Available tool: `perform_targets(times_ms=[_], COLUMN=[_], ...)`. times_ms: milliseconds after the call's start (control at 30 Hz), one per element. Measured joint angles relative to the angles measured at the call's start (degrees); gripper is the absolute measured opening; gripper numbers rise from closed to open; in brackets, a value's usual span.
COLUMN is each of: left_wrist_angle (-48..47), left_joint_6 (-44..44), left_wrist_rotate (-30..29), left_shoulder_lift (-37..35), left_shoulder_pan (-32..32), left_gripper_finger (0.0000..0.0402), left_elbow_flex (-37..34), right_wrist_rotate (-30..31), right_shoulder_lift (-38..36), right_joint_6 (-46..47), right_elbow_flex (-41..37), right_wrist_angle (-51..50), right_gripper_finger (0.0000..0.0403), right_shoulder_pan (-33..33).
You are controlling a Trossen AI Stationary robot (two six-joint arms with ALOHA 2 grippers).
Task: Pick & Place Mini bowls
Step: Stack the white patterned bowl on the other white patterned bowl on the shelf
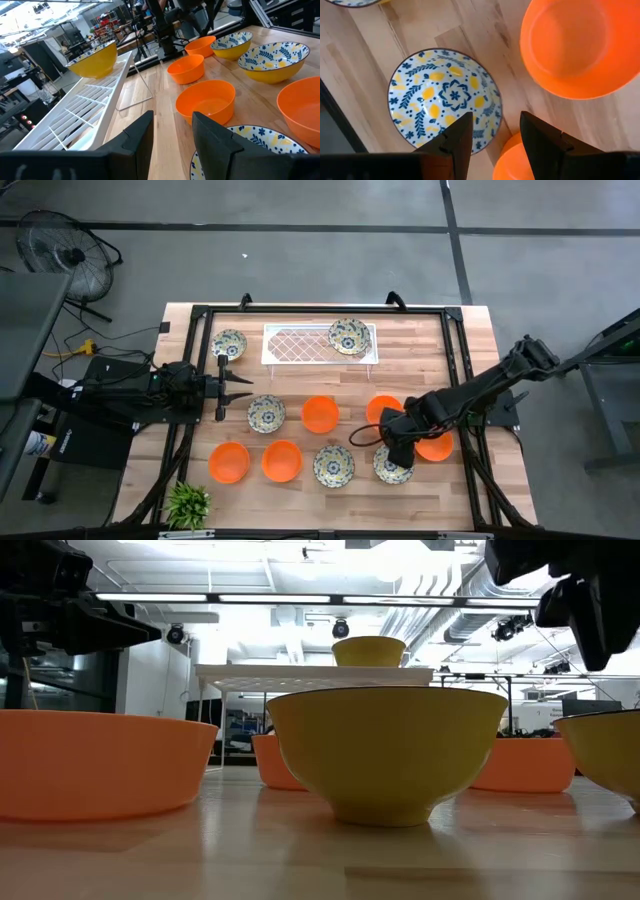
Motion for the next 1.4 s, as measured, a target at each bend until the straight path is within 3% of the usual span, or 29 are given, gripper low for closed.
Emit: perform_targets(times_ms=[533, 1167, 1400], left_wrist_angle=[0.00, 0.00, 0.00], left_joint_6=[0.00, 0.00, 0.00], left_wrist_rotate=[0.01, 0.00, 0.00], left_shoulder_lift=[-0.01, -0.02, -0.02], left_shoulder_pan=[-0.01, -0.01, -0.01], left_gripper_finger=[0.0131, 0.0131, 0.0131], left_elbow_flex=[0.00, 0.00, 0.00], right_wrist_rotate=[-0.23, 0.10, -0.12], right_shoulder_lift=[4.55, 4.70, 4.70], right_joint_6=[2.85, 5.64, 15.62], right_elbow_flex=[0.00, 0.00, 0.00], right_wrist_angle=[2.70, 2.53, 1.59], right_gripper_finger=[0.0151, 0.0151, 0.0151], right_shoulder_pan=[1.00, 0.98, 0.96])
